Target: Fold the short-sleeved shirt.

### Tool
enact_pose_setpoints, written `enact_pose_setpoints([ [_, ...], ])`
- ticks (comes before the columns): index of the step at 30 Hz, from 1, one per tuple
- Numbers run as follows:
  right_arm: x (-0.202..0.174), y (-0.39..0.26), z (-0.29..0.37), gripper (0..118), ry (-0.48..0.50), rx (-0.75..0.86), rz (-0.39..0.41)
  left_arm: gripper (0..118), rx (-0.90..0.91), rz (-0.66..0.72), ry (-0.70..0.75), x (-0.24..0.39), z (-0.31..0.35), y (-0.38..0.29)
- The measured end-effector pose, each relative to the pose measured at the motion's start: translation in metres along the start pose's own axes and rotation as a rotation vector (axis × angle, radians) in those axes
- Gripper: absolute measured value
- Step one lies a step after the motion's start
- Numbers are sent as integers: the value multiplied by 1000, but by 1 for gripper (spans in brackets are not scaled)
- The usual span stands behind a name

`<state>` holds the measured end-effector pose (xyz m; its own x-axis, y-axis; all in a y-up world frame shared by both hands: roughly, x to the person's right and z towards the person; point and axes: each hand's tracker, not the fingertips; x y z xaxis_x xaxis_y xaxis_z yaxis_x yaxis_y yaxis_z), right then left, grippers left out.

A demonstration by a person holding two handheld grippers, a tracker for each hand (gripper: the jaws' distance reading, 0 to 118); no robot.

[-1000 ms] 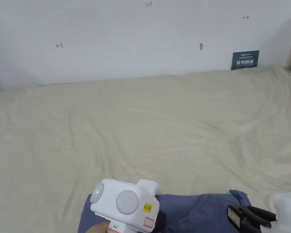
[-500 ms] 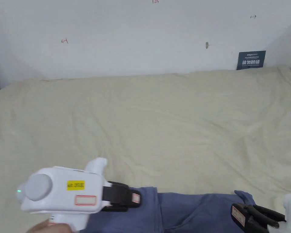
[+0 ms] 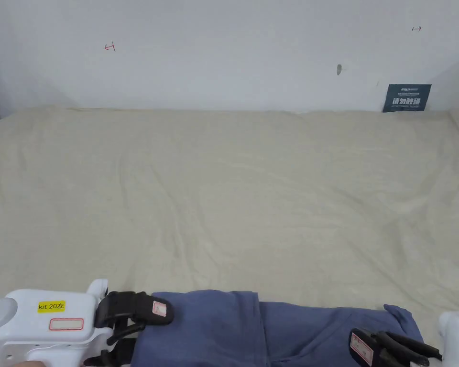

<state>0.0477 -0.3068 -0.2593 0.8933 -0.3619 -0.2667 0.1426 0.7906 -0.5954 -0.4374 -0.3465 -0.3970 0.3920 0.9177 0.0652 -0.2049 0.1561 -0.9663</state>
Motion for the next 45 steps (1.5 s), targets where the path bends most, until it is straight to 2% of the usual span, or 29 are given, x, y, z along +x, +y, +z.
enact_pose_setpoints([
  [2, -5, -1, -1, 0, -12, -9, 29, 118, -33, 61, -53, -8, -21, 6],
  [3, -6, -2, -1, 0, -18, -13, 46, 118, -52, 46, -54, -7, -31, 6],
  [5, -9, -3, -2, 0, -25, -20, 85, 118, -71, -41, 1, 8, -45, 0],
  [8, -8, -5, -1, 0, -33, -26, 97, 118, -58, -50, 103, 24, -43, -1],
  [9, -8, -5, -1, 0, -37, -30, 91, 110, -21, -69, 163, 32, -45, -6],
  [10, -7, -6, -1, 0, -40, -33, 75, 81, 27, -139, 260, 45, -49, -16],
  [11, -5, -7, -1, 0, -29, -35, 56, 35, 62, -201, 390, 59, -61, -26],
  [12, -4, -7, -1, 0, -21, -37, 44, 12, 58, -250, 512, 67, -72, -33],
  [15, 0, -8, -5, 0, -21, -38, 33, 12, -21, -318, 522, 76, -66, -42],
  [17, 2, -6, -5, 0, -25, -36, 30, 12, 13, -384, 664, 98, -71, -56],
  [19, 5, -4, -3, 0, -22, -22, 25, 12, 39, -506, 774, 109, -61, -70],
  [23, 13, -3, 0, 0, -24, 1, 10, 12, 114, -480, 1075, 117, -49, -66],
  [28, 26, -5, 2, 0, -34, 14, -29, 12, 56, -640, 1337, 123, -88, -90],
  [30, 31, -6, 4, 0, -34, 14, -46, 12, -15, -739, 1333, 133, -114, -108],
  [32, 34, -7, 6, 0, -37, 16, -66, 12, -77, -808, 1248, 146, -140, -119],
  [37, 41, -9, 13, 0, -31, 12, -111, 12, -184, -720, 911, 191, -193, -116],
  [38, 42, -9, 15, 0, -28, 13, -116, 19, -201, -698, 845, 195, -202, -113],
  [39, 42, -10, 18, 0, -25, 17, -120, 41, -205, -662, 796, 198, -210, -108],
  [40, 43, -10, 21, 0, -24, 23, -121, 89, -243, -632, 749, 199, -221, -102],
  [41, 44, -9, 24, 0, -24, 26, -119, 115, -300, -562, 706, 200, -229, -93],
  [42, 44, -8, 26, 0, -26, 28, -116, 118, -326, -502, 646, 201, -229, -86],
  [45, 49, -8, 32, 0, -32, 36, -110, 117, -285, -296, 301, 202, -191, -62],
])
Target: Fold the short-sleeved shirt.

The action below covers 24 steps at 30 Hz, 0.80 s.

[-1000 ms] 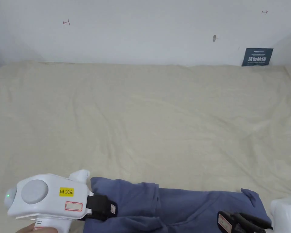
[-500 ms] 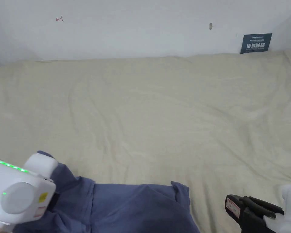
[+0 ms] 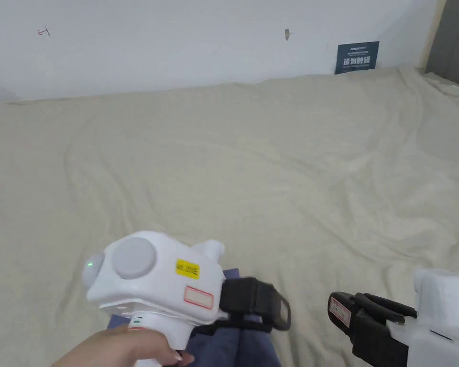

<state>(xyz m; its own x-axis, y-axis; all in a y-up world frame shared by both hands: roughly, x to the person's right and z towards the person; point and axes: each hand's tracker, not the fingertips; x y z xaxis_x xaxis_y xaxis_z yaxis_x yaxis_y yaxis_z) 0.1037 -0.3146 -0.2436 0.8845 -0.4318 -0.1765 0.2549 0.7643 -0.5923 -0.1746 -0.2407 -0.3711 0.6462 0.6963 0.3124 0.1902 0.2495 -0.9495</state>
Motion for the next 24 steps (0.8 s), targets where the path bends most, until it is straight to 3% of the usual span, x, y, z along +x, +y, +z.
enact_pose_setpoints([
  [2, 4, 0, 2, 0, 0, 4, -8, 117, 103, 8, -95, -10, 32, -9],
  [4, 7, 0, 1, 0, -5, 5, -18, 117, 183, 11, -19, -9, 50, -14],
  [7, 12, -2, -1, 0, -10, -4, -35, 114, 270, -57, 403, 8, 38, -25],
  [8, 13, -2, -2, 0, -9, -8, -42, 105, 273, -126, 548, 8, 24, -30],
  [9, 13, -3, -3, 0, -8, -10, -46, 86, 237, -177, 608, 6, 16, -34],
  [10, 13, -3, -4, 0, -6, -11, -49, 44, 221, -224, 637, 1, 7, -38],
  [11, 13, -4, -4, 0, -5, -12, -50, 13, 190, -256, 641, -4, -3, -39],
  [12, 12, -4, -5, 0, -3, -13, -50, 5, 148, -258, 624, -7, -9, -39],
  [15, 10, -4, -6, 0, -1, -25, -45, 5, 61, -174, 580, -17, -38, -31],
  [17, 7, -4, -6, 0, 1, -30, -37, 5, 67, -217, 567, -6, -55, -37],
  [19, 5, -4, -5, 0, 0, -33, -29, 5, 68, -310, 658, 7, -75, -47],
  [24, 0, -3, -5, 0, 1, -39, -17, 5, 88, -299, 615, 25, -74, -50],
])
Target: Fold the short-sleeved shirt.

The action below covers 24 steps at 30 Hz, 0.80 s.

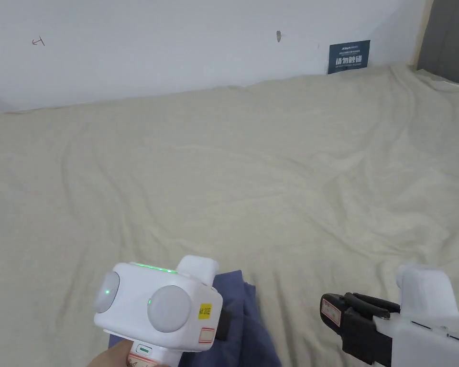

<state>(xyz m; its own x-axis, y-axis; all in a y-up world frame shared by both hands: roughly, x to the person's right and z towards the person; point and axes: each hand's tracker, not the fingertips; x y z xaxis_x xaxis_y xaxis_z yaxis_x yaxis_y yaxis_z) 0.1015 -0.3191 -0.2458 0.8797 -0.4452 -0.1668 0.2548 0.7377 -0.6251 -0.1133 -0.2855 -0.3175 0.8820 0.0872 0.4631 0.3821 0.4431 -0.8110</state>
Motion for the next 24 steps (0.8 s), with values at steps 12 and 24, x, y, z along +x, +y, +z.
enact_pose_setpoints([
  [12, -10, 3, 6, 0, 11, 27, -1, 5, 58, 99, -482, -5, 22, -14],
  [24, -45, 47, 68, 0, 16, 339, 142, 4, 1032, 87, 257, -21, 168, -140],
])
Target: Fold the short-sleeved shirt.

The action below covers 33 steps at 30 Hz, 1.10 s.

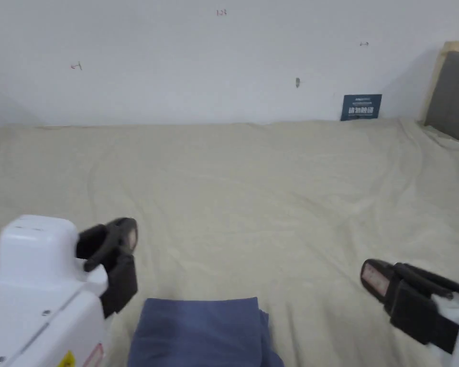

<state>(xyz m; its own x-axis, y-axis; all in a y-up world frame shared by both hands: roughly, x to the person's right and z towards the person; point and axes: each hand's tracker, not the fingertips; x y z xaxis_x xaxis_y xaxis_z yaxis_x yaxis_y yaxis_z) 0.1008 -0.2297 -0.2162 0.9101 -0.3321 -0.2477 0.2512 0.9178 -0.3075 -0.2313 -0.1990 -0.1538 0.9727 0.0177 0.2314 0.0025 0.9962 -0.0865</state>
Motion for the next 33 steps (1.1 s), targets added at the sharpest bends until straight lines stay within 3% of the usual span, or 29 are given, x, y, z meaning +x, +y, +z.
enact_pose_setpoints([
  [3, -17, 16, 18, 0, 50, 170, 32, 4, 84, 9, 141, -1, 9, 7],
  [5, -30, 16, 29, 0, -33, 308, 111, 4, 127, -29, 272, 5, 5, 2],
  [9, -34, -4, 28, 0, -244, 511, 197, 4, 154, -41, 289, 5, -6, -26],
  [10, -31, -13, 20, 0, -319, 515, 212, 4, 179, -24, 299, 4, -6, -37],
  [13, -14, -33, 9, 0, -383, 382, 159, 4, 224, 27, 359, 5, -7, -63],
  [15, -8, -52, 10, 0, -485, 424, 157, 4, 205, 23, 392, 5, -9, -71],
  [20, -2, -63, 13, 0, -456, 375, 214, 4, 173, -25, 396, 2, -12, -77],
  [33, -9, -45, 16, 0, -422, 419, 183, 4, 154, -23, 400, 5, -21, -57],
])
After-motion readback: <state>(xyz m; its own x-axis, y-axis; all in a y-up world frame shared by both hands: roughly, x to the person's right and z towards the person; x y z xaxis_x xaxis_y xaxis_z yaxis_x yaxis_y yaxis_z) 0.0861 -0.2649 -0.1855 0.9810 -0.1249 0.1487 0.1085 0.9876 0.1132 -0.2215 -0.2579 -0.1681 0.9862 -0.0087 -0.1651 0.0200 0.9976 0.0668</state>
